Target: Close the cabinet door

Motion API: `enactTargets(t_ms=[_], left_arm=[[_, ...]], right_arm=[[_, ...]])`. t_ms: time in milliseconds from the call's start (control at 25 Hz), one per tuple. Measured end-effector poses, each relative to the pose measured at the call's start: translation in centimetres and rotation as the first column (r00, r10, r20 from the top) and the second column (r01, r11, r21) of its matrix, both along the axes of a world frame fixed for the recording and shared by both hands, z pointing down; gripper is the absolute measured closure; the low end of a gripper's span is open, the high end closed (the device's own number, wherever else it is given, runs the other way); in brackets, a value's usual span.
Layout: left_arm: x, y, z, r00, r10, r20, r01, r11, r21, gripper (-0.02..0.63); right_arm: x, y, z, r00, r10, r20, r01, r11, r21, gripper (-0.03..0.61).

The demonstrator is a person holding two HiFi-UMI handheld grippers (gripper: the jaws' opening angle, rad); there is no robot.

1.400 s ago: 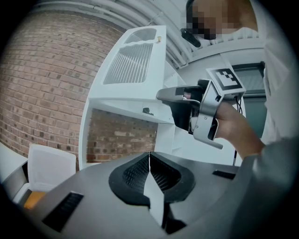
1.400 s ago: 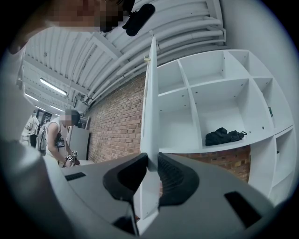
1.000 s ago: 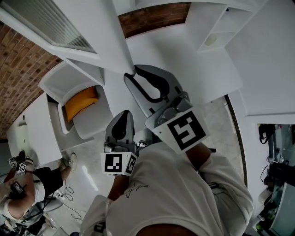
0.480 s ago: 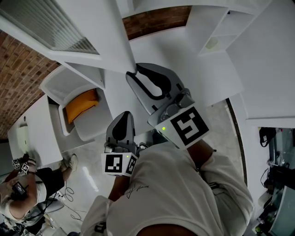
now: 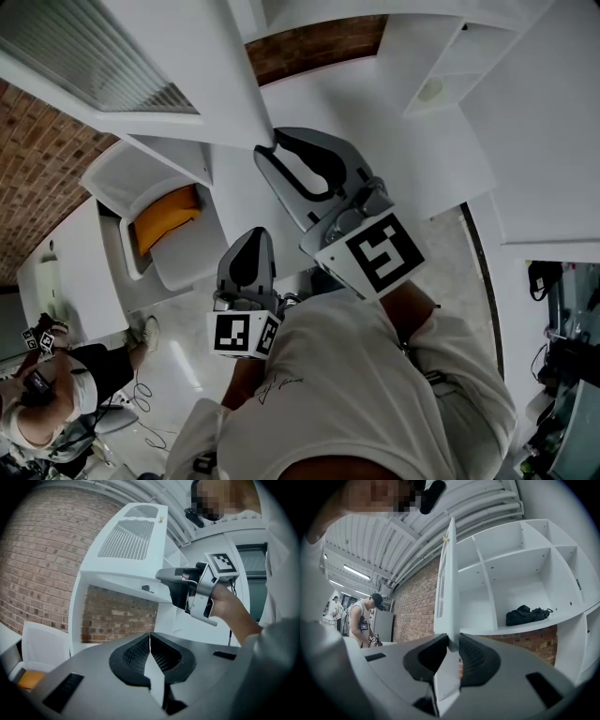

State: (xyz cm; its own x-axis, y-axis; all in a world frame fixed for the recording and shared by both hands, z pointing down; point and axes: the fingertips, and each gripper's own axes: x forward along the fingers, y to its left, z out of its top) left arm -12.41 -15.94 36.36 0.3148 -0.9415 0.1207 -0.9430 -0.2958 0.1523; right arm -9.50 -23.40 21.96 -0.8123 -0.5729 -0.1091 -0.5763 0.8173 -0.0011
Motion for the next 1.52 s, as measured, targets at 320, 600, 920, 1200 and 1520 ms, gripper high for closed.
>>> enactTargets(t_ms=[320,600,920,1200,1520], left_arm=[[0.3,-0.7,0.3,1.000,0.005,-0.007,-0.005,1.000,-0.001,0.596],[0.2,-1.1,0.2,1.000,-0.006,-0.004,0.006,1.000,-0.002,0.597],[0.1,-1.7,0.2,1.000,-0.015,-0.007,0.015,1.000,0.002,0.595],[0.3,-2.3,0.4,1.000,-0.022,-0.008,0.022,1.000,0.000,0.596],[0.2,-3.3,0.4,0.999,-0.030,-0.010,0.030,0.999,0.011,0.596]], right_arm=[[0.3,-0.9,0.0,1.000,-0.003,-0.002,0.003,1.000,-0.003,0.505],[0.8,-1.6,0.3,1.000,-0.009,-0.026,0.010,1.000,0.028,0.503],[1.0,-2.7,0.4,0.999,-0.016,-0.031,0.017,0.999,0.028,0.502],[1.1,-3.5,0.4,0.999,-0.031,-0.036,0.032,0.999,0.035,0.502],[1.1,-4.5,0.5,0.999,-0.035,-0.034,0.037,0.999,0.035,0.499]])
